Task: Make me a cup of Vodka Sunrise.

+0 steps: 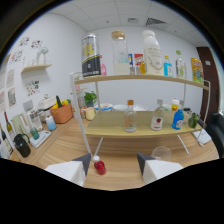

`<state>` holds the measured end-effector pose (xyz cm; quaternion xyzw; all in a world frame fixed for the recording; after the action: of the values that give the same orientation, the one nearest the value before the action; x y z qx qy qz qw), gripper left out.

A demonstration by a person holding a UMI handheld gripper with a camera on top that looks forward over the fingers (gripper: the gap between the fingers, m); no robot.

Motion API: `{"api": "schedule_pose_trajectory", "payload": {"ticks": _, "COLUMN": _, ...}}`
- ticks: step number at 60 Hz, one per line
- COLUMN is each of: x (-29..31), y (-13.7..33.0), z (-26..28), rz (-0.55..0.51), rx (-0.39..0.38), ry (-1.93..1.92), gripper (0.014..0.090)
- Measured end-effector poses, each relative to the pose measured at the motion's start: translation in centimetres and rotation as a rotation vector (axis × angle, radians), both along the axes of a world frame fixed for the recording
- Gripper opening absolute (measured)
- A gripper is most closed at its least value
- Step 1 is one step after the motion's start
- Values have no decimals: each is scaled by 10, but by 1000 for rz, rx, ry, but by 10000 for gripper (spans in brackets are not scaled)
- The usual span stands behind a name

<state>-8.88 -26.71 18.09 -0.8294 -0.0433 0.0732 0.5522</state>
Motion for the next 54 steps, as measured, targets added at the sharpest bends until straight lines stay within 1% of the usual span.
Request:
{"api": "schedule_pose_trajectory", "payload": {"ticks": 7, "x": 43, "y": -18, "z": 7, "rz": -45, "rx": -5, "ry": -9, "gripper": 860}}
{"api": "schedule_pose_trajectory", "payload": {"ticks": 15, "x": 90, "y": -39, "z": -1, "rz": -76, "rx": -16, "ry": -33, "gripper": 857}}
{"api": "schedule_pose_trajectory", "payload": {"ticks": 20, "x": 120, "y": -51, "z": -5, "rz": -103, "rx": -36, "ry": -55, "gripper": 856}}
{"api": "schedule_pose_trajectory", "payload": {"ticks": 25, "x": 146, "y": -58, "z": 5, "rz": -125, "rx": -36, "ry": -55, "gripper": 858}}
{"api": "schedule_pose_trajectory", "payload": {"ticks": 30, "x": 171, "y": -55, "z": 29, "rz": -144, "rx": -8, "ry": -49, "gripper": 859}}
{"api": "schedule_pose_trajectory", "payload": {"ticks": 35, "x": 193, "y": -44, "z": 64, "rz": -149, "rx": 40, "ry": -44, "gripper": 860}}
{"api": "schedule_pose_trajectory", "payload": {"ticks": 46, "x": 235, "y": 3, "z": 146, "rz": -157, "rx": 150, "ry": -7, "gripper": 858}}
{"api": "schedule_pose_trajectory", "payload": {"ticks": 47, "x": 239, "y": 8, "z": 152, "rz": -158, "rx": 159, "ry": -1, "gripper": 809}}
{"api": "schedule_pose_trajectory", "payload": {"ticks": 48, "x": 243, "y": 13, "z": 159, "rz": -159, "rx": 168, "ry": 5, "gripper": 859}}
{"api": "schedule_pose_trajectory", "payload": {"ticks": 54, "x": 263, "y": 45, "z": 189, "rz": -171, "rx": 213, "ry": 32, "gripper": 858}}
